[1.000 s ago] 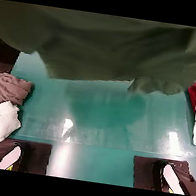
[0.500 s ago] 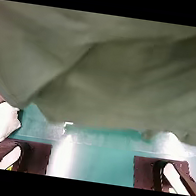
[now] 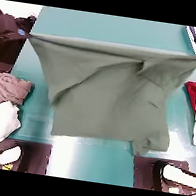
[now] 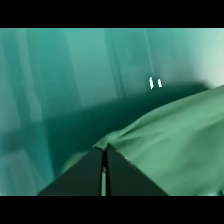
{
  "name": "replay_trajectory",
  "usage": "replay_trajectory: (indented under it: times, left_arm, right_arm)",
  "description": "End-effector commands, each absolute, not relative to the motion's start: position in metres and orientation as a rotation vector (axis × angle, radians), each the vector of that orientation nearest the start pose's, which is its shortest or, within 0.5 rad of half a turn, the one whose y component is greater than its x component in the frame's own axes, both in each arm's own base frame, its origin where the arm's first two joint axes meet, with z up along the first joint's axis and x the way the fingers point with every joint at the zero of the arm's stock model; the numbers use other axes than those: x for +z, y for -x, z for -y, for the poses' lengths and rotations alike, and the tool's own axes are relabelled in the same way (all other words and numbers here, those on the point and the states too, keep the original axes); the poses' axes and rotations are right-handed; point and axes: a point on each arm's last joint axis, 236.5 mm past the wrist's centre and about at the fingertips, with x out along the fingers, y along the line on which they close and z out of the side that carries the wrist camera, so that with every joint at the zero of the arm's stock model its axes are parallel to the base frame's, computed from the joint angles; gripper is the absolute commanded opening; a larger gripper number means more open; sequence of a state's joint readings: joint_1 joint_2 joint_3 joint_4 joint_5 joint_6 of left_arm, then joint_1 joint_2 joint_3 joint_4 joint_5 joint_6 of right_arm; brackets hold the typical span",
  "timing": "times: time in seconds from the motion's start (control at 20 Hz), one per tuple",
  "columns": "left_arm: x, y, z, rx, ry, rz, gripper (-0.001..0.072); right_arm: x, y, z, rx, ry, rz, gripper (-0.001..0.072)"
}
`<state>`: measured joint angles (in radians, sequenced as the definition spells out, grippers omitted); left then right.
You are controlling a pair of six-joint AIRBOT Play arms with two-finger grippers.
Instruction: Fold the shirts.
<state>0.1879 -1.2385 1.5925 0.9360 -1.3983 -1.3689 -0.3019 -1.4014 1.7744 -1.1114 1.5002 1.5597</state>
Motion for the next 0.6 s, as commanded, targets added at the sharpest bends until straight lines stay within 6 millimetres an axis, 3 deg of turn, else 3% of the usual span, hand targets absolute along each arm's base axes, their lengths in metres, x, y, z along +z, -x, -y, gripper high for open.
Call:
replay_trajectory:
  times: [0.0,0.15,0.3,0.45,0.55]
  left_arm:
    - [0.140,-0.457,0.057,-0.440,0.380,-0.981,0.0023]
    - [0.115,-0.498,0.050,-0.419,0.406,-0.913,0.0023]
    - [0.113,-0.530,0.033,-0.344,0.412,-0.812,0.0023]
    - [0.119,-0.542,0.024,-0.309,0.401,-0.753,0.0023]
    - [0.110,-0.534,0.024,-0.321,0.357,-0.795,0.0023]
  right_arm:
    - [0.104,-0.501,0.010,0.100,-0.348,-1.033,0.0017]
    - [0.083,-0.550,0.002,0.088,-0.346,-0.923,0.0017]
    - [0.074,-0.575,0.006,0.067,-0.350,-0.852,0.0017]
    - [0.077,-0.584,0.012,0.060,-0.314,-0.805,0.0017]
    - [0.068,-0.574,0.008,0.077,-0.298,-0.865,0.0017]
